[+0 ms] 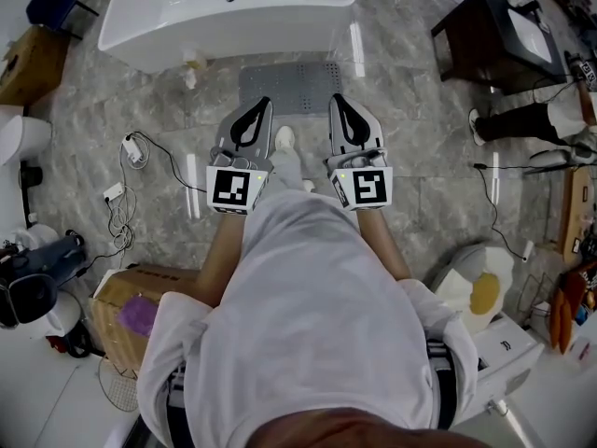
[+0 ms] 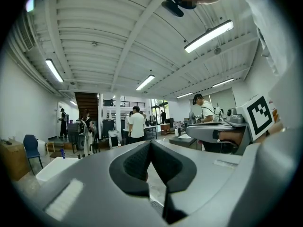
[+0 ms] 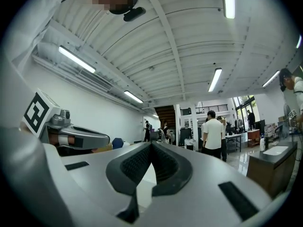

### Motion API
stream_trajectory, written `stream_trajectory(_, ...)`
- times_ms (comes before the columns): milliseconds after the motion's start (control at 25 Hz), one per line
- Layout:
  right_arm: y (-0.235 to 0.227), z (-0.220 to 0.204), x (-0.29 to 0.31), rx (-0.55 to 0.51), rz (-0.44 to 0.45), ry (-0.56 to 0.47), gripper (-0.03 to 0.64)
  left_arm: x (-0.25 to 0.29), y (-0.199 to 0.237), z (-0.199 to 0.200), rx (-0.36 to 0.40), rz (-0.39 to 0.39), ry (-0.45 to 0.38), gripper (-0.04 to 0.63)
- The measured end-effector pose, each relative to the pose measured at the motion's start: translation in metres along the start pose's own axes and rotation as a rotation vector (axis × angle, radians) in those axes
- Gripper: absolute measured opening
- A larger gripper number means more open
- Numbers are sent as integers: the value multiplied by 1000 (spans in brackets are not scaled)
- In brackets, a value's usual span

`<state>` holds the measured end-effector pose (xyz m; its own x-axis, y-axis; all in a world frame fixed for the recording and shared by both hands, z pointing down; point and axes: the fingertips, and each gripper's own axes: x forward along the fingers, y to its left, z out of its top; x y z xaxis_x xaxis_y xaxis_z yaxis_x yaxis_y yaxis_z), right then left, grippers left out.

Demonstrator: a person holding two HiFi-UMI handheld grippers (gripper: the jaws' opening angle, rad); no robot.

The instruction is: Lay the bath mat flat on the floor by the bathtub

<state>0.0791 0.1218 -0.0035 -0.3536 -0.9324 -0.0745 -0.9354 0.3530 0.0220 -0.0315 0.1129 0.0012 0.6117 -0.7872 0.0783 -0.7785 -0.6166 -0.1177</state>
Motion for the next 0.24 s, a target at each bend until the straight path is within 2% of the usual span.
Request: stream_trajectory(240, 0, 2, -1, -14, -3, -2, 0, -3, -2, 2, 24, 5, -13, -2)
